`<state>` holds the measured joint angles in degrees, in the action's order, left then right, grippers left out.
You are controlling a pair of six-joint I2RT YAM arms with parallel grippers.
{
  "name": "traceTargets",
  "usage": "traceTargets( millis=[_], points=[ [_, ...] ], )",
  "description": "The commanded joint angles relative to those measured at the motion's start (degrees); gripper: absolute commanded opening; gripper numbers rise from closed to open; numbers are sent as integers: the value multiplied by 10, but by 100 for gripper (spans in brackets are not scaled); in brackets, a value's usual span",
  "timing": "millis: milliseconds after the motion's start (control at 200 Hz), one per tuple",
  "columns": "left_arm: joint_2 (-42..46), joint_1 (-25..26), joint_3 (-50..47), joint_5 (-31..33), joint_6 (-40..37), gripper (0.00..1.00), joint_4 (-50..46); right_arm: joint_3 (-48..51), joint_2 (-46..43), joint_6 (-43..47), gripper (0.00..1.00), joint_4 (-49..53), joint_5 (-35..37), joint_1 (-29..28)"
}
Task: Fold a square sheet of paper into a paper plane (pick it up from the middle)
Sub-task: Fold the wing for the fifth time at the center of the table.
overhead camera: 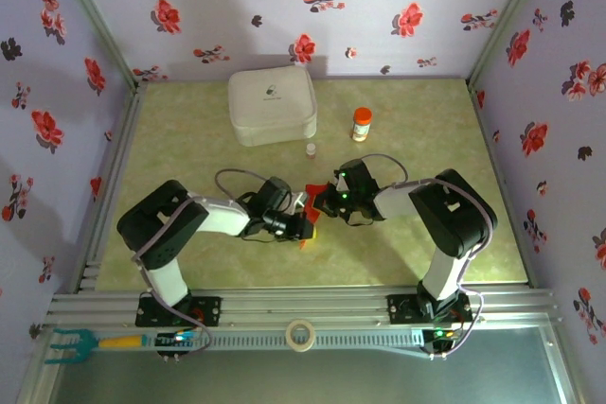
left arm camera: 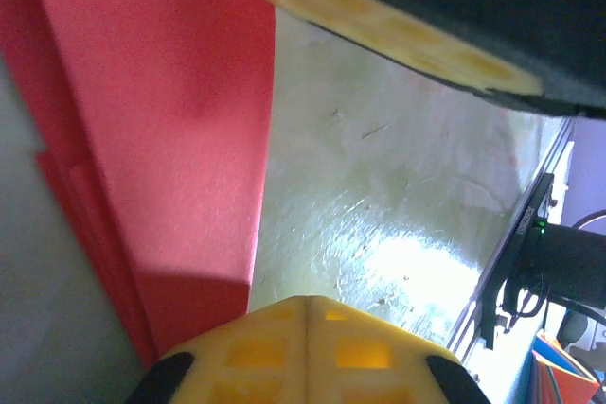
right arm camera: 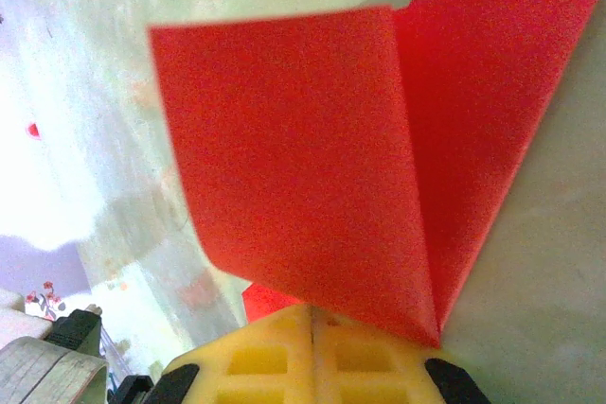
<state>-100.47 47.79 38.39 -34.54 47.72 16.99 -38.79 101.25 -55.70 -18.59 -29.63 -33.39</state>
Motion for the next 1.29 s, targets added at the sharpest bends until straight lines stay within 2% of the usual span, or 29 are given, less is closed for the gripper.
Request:
traceTargets(
  millis=[0, 325, 485, 620, 790, 1015, 1290],
  points=[
    [24, 6, -27, -10, 12, 0, -32, 29, 27, 3, 1, 73, 75, 2],
    [87, 36, -99, 12, 34, 0, -54, 26, 22, 3, 1, 76, 74, 2],
    [168, 42, -76, 44, 15, 0, -100, 27, 17, -2, 1, 73, 72, 1],
    [209, 28, -49, 65, 4, 0, -115, 28, 15, -3, 1, 73, 73, 1],
    [151, -6, -9, 39, 3, 0, -80, 28, 17, -5, 1, 70, 70, 1],
    [34, -7, 70, 17, -5, 0, -66, 28, 11, -6, 1, 74, 72, 0],
    [-22, -7, 51, 24, -20, 0, -107, 28, 11, -5, 1, 75, 71, 0]
  ],
)
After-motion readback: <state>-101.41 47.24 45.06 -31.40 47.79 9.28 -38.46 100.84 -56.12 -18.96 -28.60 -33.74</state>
